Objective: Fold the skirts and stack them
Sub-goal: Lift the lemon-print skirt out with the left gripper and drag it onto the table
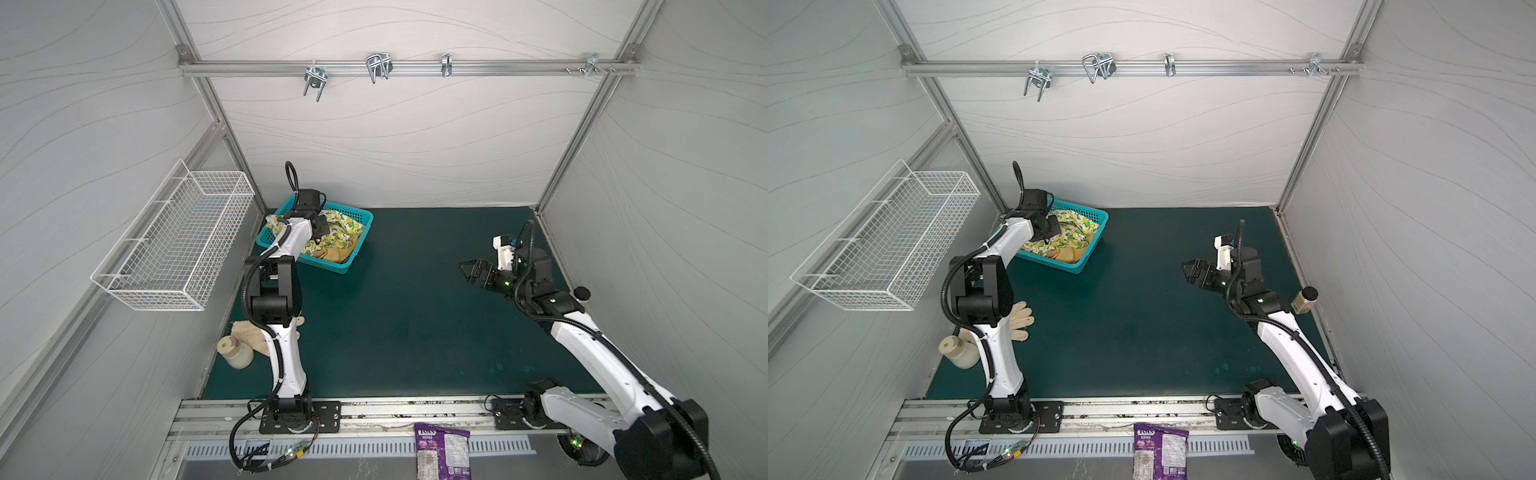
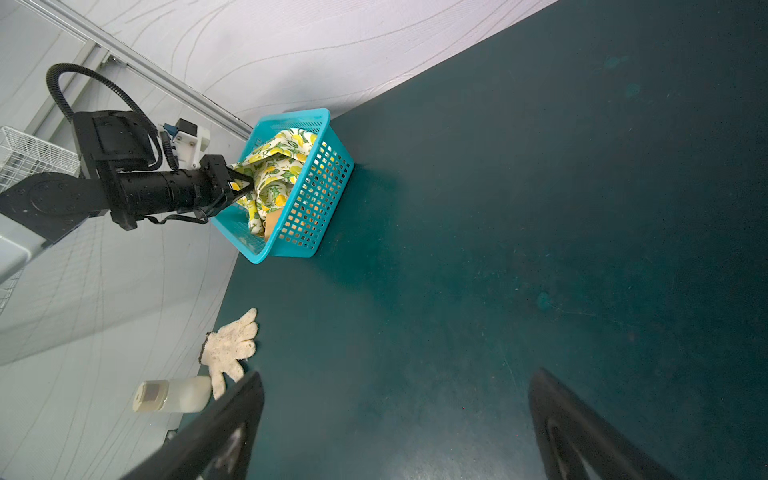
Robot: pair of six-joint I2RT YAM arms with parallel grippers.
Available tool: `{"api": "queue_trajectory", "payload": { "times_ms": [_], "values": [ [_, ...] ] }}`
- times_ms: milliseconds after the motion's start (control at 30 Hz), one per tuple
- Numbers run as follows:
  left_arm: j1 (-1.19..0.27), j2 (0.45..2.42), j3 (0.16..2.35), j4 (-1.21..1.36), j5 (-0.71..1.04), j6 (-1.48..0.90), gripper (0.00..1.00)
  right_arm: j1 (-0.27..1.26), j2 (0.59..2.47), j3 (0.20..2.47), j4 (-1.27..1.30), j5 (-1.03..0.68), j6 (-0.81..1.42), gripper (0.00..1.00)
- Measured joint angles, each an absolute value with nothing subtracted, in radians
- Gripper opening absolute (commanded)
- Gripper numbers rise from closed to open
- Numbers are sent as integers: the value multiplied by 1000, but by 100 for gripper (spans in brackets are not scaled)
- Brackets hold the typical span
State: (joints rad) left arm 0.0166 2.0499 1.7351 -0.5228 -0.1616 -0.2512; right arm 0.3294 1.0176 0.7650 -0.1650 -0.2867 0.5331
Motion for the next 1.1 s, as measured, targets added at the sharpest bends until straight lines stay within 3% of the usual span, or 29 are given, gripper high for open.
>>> {"api": "queue_trajectory", "payload": {
  "times_ms": [667,1100],
  "values": [
    [-129,1649,1700,-525,52,-362,0,382,920,766,-165,-242,530,99],
    [-327,1433,1669,-525,195,-389,0,399,838,766,-176,-196,525,99]
  ]
}}
